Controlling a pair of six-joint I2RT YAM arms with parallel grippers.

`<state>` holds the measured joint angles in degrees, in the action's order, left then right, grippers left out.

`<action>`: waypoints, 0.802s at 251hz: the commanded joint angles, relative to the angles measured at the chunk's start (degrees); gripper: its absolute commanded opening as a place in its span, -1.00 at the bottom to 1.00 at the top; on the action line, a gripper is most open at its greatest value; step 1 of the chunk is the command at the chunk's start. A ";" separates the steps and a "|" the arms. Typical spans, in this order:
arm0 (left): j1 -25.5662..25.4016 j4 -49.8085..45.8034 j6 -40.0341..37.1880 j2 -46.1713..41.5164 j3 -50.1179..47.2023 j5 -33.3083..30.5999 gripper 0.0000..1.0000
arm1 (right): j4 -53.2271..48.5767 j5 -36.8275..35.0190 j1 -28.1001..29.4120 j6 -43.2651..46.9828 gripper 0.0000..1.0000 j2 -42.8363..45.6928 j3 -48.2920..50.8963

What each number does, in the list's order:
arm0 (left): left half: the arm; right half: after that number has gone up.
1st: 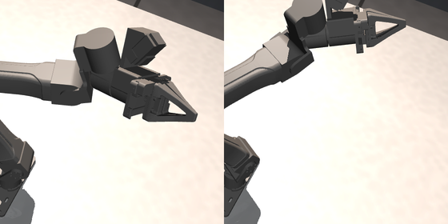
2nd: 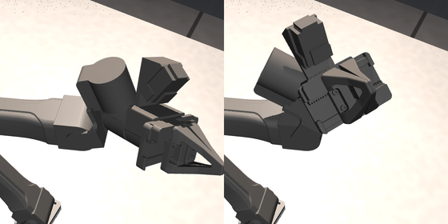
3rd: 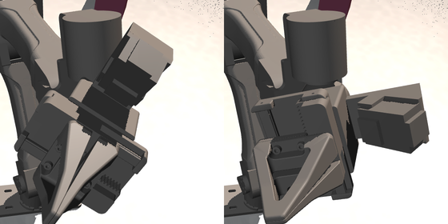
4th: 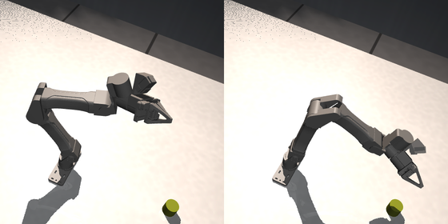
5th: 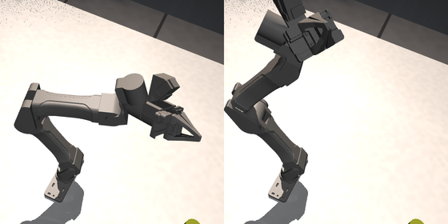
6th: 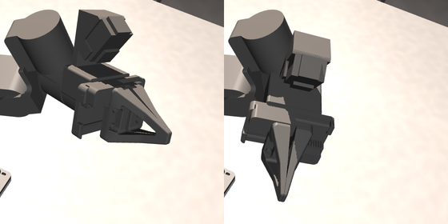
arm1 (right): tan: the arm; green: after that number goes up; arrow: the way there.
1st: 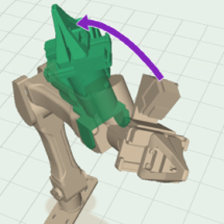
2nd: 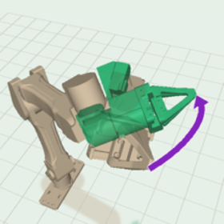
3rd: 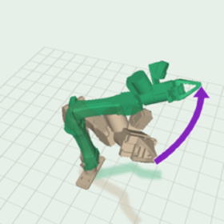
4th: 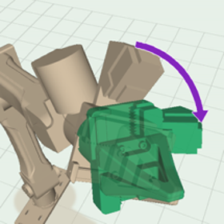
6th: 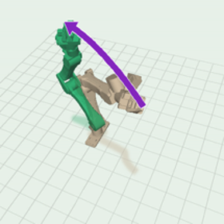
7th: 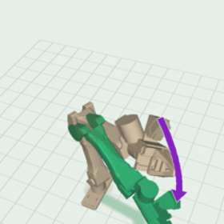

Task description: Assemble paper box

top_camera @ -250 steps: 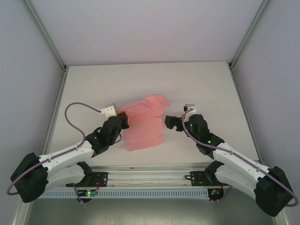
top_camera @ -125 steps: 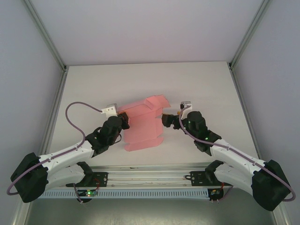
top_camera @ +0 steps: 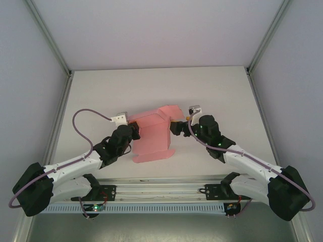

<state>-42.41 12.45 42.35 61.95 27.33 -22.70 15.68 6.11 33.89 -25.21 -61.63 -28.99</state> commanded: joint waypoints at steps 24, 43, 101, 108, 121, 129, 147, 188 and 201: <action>-0.73 2.28 -1.80 0.18 1.16 0.18 -1.00 | -1.62 3.26 0.48 3.90 0.96 -3.12 -4.37; -0.71 2.93 -2.59 0.03 0.93 0.93 -1.00 | -4.53 2.56 0.59 5.79 0.97 -3.80 -5.99; -0.71 4.86 -4.44 -0.78 -0.18 1.65 -1.00 | -12.42 -1.53 0.19 11.46 0.97 -3.04 -10.01; -0.72 5.09 -4.46 -0.83 -0.32 1.72 -1.00 | -12.82 -1.51 0.13 11.39 0.97 -3.06 -10.36; -0.74 5.65 -4.54 -0.75 -0.58 1.66 -1.00 | -13.36 -0.57 0.17 11.31 0.97 -3.15 -11.02; -0.72 5.77 -4.63 -0.70 -0.56 1.72 -1.00 | -13.57 0.24 0.12 11.35 0.97 -3.31 -11.26; -0.73 6.03 -4.25 -0.73 -0.57 1.67 -1.00 | -12.51 1.23 0.30 10.18 0.96 -3.66 -10.97; -0.74 8.55 -1.41 -1.20 -2.08 0.01 -1.00 | -7.19 2.27 3.35 7.62 0.96 -6.11 -8.91; -0.70 8.32 -0.39 -1.47 -2.19 -0.83 -1.00 | -5.76 1.48 4.45 6.23 0.96 -6.93 -8.45</action>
<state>-42.41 16.69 39.66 61.93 26.15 -21.58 5.69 6.92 35.70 -16.45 -66.59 -38.61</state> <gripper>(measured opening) 0.093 0.983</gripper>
